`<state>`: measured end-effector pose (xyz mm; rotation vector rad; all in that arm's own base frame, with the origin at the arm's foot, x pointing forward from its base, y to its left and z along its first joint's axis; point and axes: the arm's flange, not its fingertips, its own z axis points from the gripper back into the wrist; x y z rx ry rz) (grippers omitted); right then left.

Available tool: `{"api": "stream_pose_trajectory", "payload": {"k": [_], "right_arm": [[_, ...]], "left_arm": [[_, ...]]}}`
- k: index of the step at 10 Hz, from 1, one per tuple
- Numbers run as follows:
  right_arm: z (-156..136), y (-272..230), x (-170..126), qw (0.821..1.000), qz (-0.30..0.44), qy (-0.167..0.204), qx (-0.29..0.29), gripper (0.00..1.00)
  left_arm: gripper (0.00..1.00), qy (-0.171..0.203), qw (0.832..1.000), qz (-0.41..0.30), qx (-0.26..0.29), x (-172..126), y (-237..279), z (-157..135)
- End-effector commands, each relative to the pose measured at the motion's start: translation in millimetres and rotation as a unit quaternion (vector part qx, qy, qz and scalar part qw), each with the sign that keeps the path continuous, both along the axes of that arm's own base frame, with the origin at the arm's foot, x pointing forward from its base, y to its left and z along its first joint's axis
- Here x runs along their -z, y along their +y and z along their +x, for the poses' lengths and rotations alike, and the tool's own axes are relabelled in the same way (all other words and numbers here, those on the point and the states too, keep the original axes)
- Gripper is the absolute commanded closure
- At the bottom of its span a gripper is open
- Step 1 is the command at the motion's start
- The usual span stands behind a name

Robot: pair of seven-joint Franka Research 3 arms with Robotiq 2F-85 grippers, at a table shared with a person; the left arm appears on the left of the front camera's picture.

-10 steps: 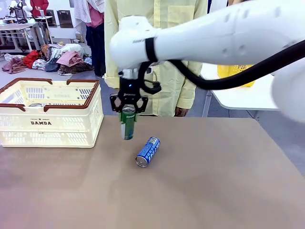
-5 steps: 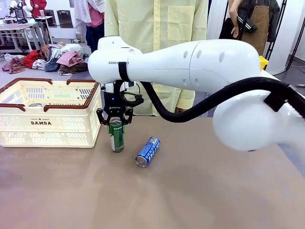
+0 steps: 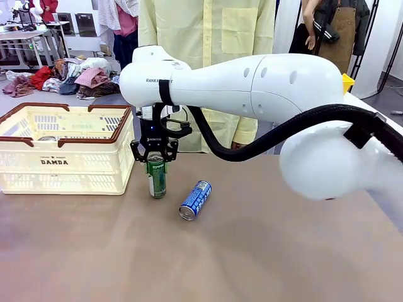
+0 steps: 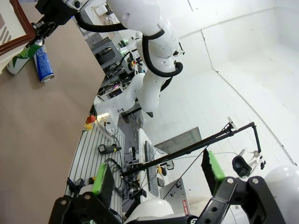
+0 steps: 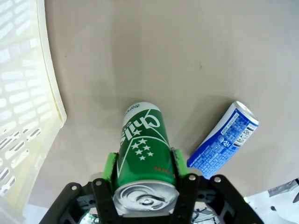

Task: Place the drinks into the Shopping basket.
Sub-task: Pick up one drink and place it into the Shopping basket.

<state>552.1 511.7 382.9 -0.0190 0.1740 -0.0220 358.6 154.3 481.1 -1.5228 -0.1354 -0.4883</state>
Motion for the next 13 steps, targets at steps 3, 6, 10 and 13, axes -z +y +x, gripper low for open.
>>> {"api": "stream_pose_trajectory", "payload": {"k": [3, 6, 10, 13], "right_arm": [[4, 0, -11, 1.000, -0.001, -0.005, 0.020, 0.00], [4, -8, -14, 1.000, 0.007, -0.007, 0.027, 0.00], [2, -62, -82, 0.999, 0.034, -0.018, 0.038, 0.00], [-30, -179, -178, 0.988, 0.104, -0.031, 0.113, 0.00]], "left_arm": [[0.00, -0.001, 1.000, 0.001, 0.003, -3, 6, -3], [0.00, -0.001, 1.000, 0.001, 0.003, -3, 6, -3], [0.00, -0.001, 1.000, 0.001, 0.003, -3, 6, -3], [0.00, -0.001, 1.000, 0.001, 0.003, -3, 6, -3]]}}
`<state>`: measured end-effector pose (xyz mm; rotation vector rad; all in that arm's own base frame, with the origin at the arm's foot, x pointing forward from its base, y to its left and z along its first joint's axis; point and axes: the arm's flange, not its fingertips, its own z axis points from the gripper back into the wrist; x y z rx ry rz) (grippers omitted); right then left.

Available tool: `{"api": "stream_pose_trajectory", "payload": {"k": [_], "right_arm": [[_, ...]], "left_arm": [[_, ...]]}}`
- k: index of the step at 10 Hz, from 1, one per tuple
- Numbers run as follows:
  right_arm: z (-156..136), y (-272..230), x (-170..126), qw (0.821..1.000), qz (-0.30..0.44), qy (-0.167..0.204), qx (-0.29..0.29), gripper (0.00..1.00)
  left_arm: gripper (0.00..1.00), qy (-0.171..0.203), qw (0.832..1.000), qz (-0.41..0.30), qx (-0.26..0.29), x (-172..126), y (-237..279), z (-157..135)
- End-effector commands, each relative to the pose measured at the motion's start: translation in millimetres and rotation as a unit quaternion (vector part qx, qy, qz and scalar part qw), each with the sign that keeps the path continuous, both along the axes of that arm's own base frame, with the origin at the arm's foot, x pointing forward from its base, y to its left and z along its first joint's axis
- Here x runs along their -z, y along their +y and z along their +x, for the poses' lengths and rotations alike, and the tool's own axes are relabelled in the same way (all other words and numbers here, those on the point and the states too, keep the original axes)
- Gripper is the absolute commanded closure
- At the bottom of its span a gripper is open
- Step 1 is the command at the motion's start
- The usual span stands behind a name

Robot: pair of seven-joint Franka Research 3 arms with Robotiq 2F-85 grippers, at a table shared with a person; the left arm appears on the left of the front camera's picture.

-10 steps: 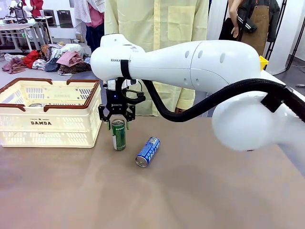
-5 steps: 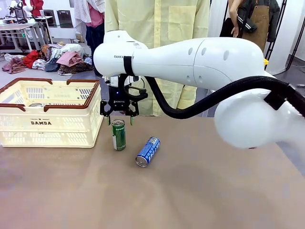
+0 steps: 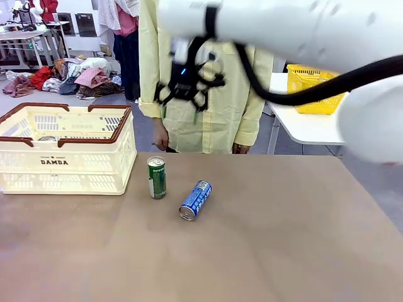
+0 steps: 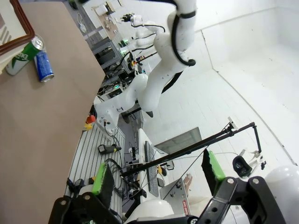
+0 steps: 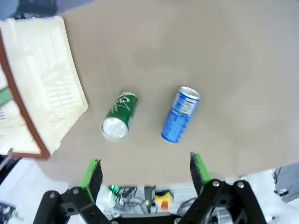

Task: Place the drinks into the Shopping basket.
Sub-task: Pick up one drink and place it into the Shopping basket.

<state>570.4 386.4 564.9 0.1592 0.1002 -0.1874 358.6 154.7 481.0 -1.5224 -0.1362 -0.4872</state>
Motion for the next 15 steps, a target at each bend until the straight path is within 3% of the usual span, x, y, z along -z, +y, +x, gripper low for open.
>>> {"api": "stream_pose_trajectory", "payload": {"k": [1, 2, 4, 5, 7, 8, 11, 14, 15], "right_arm": [[-70, -95, -14, 0.999, 0.036, -0.004, 0.034, 0.00], [-101, -141, -29, 0.999, 0.040, -0.026, 0.003, 0.00], [-160, -215, -48, 0.995, 0.030, -0.027, -0.086, 0.00], [-184, -247, -49, 0.992, 0.041, -0.021, -0.116, 0.00], [-232, -309, -39, 0.976, 0.075, -0.058, -0.195, 0.00], [-247, -334, -26, 0.980, 0.065, -0.068, -0.178, 0.00], [-276, -361, 26, 0.966, 0.042, -0.123, -0.225, 0.00], [-276, -364, 82, 0.975, 0.058, -0.117, -0.179, 0.00], [-278, -364, 46, 0.973, 0.054, -0.101, -0.201, 0.00]], "left_arm": [[0.00, -0.001, 1.000, 0.001, 0.003, -3, 5, -3], [0.00, -0.001, 1.000, 0.001, 0.003, -3, 5, -3], [0.00, -0.001, 1.000, 0.001, 0.003, -3, 5, -3], [0.00, -0.001, 1.000, 0.001, 0.003, -3, 5, -3], [0.00, -0.001, 1.000, 0.001, 0.003, -3, 5, -3], [0.00, -0.001, 1.000, 0.001, 0.003, -3, 5, -3], [0.00, -0.001, 1.000, 0.001, 0.003, -3, 5, -3], [0.00, -0.001, 1.000, 0.001, 0.003, -3, 5, -3], [0.00, -0.001, 1.000, 0.001, 0.003, -3, 5, -3]]}}
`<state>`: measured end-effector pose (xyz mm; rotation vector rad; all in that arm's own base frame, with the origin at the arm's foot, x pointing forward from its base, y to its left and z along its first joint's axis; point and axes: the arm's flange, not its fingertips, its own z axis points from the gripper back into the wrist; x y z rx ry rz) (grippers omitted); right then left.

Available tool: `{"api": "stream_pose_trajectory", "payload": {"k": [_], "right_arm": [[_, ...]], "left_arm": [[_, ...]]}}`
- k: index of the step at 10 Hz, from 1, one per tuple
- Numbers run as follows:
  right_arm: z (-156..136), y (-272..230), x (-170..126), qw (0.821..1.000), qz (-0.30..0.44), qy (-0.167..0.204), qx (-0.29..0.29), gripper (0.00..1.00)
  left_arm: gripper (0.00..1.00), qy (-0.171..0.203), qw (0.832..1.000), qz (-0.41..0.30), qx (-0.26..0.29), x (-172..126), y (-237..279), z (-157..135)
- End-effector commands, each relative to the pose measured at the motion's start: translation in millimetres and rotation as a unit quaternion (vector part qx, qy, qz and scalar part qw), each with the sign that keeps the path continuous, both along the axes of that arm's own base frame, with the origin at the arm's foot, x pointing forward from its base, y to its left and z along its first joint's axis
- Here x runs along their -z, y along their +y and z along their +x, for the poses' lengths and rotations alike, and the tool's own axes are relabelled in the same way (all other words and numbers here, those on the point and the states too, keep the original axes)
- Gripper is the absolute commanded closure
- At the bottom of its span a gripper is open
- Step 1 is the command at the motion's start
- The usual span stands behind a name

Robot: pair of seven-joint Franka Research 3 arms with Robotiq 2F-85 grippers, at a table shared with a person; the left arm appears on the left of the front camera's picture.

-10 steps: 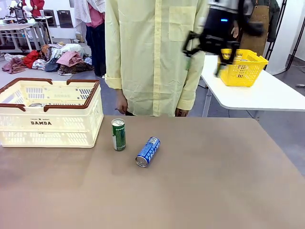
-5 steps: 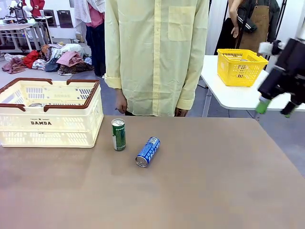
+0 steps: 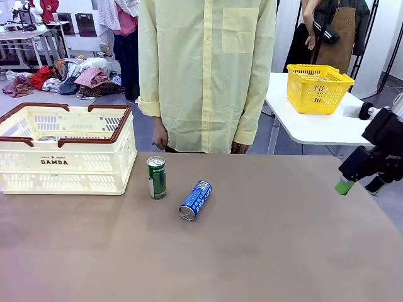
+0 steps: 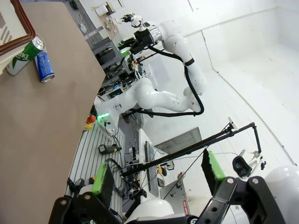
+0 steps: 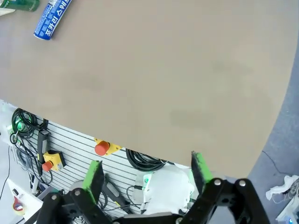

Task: Place the drinks into the Shopping basket.
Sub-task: Pick up one drink and place it into the Shopping basket.

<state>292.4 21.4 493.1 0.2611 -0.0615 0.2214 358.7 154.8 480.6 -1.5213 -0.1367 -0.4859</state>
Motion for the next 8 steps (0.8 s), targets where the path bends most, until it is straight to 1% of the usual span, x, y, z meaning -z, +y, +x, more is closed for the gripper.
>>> {"api": "stream_pose_trajectory", "payload": {"k": [1, 8], "right_arm": [[-0.1, 0.9, -26.2, 1.000, 0.000, -0.001, -0.009, 0.00], [-0.1, 0.9, -26.2, 1.000, 0.000, -0.001, -0.009, 0.00]], "left_arm": [[0.00, -0.001, 1.000, 0.001, 0.004, -3.0, 5.4, -3.2], [0.00, 0.000, 1.000, 0.000, 0.000, 0.0, 0.0, 0.0]]}}
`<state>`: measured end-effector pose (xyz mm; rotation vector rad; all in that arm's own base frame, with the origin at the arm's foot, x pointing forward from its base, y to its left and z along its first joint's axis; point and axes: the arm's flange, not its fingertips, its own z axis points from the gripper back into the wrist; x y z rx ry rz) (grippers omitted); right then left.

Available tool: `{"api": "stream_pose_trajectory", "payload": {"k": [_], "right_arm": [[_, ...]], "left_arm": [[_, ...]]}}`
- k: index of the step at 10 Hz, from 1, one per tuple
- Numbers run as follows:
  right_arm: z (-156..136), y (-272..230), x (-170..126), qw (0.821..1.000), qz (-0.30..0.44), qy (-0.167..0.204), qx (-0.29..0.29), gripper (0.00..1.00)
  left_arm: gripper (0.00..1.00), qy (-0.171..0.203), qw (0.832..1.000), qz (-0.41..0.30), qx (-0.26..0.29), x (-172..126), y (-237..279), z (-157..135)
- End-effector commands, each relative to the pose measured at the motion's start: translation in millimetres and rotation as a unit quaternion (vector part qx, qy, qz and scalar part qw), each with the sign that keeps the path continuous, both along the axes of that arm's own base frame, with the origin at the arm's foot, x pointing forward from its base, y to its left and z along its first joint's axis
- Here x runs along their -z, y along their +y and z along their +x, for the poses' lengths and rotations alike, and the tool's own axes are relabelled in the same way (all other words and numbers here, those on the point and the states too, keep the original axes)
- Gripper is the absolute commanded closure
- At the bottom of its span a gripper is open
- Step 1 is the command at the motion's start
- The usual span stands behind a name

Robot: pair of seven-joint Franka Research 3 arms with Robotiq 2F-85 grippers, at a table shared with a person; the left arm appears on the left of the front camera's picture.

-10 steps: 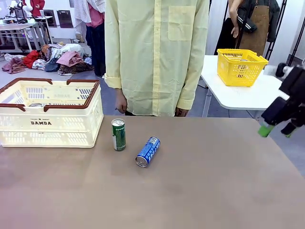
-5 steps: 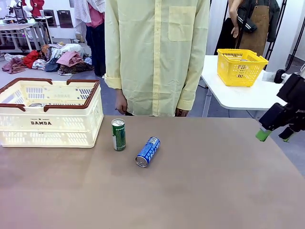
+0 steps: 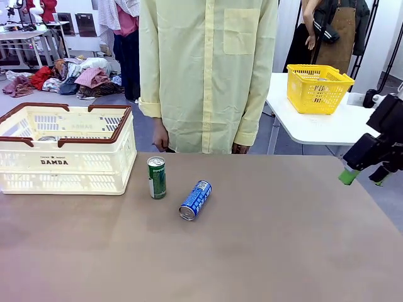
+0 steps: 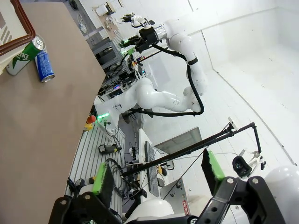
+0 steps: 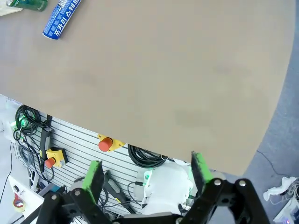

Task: Place the drinks into the Shopping basket.
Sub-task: Pick up one drink and place it into the Shopping basket.

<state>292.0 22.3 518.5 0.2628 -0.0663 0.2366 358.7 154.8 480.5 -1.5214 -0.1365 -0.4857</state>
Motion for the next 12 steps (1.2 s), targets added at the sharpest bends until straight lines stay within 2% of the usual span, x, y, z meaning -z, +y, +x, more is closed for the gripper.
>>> {"api": "stream_pose_trajectory", "payload": {"k": [1, 2, 3, 4, 5, 6, 8, 9, 10, 11, 12], "right_arm": [[0, 0, -1, 1.000, -0.001, 0.002, -0.002, 0.00], [0, 0, -1, 1.000, -0.001, 0.002, -0.002, 0.00], [0, 0, -1, 1.000, -0.001, 0.002, -0.002, 0.00], [0, 0, -1, 1.000, -0.001, 0.002, -0.002, 0.00], [0, 0, -1, 1.000, -0.001, 0.002, -0.002, 0.00], [0, 0, -1, 1.000, -0.001, 0.002, -0.002, 0.00], [0, 0, -1, 1.000, -0.001, 0.002, -0.002, 0.00], [0, 0, -1, 1.000, -0.001, 0.002, -0.002, 0.00], [0, 0, -1, 1.000, -0.001, 0.002, -0.002, 0.00], [0, 0, -1, 1.000, -0.001, 0.002, -0.002, 0.00], [0, 0, -1, 1.000, -0.001, 0.002, -0.002, 0.00]], "left_arm": [[0.00, 0.003, 0.996, 0.085, -0.037, -14, -28, 15], [0.00, 0.018, 0.987, 0.158, -0.021, -26, -64, 38], [0.00, 0.007, 0.969, 0.242, 0.041, -37, -110, 62], [0.00, 0.004, 0.947, 0.311, 0.079, -45, -159, 83], [0.00, -0.007, 0.919, 0.380, 0.105, -45, -211, 104], [0.00, 0.008, 0.908, 0.406, 0.107, -42, -250, 122], [0.00, 0.063, 0.898, 0.435, 0.034, -33, -317, 142], [0.00, 0.105, 0.883, 0.457, 0.014, -25, -344, 148], [0.00, 0.130, 0.868, 0.478, -0.026, -18, -370, 151], [0.00, 0.094, 0.865, 0.485, -0.088, -14, -390, 153], [0.00, 0.064, 0.853, 0.506, -0.109, -9, -406, 149]]}}
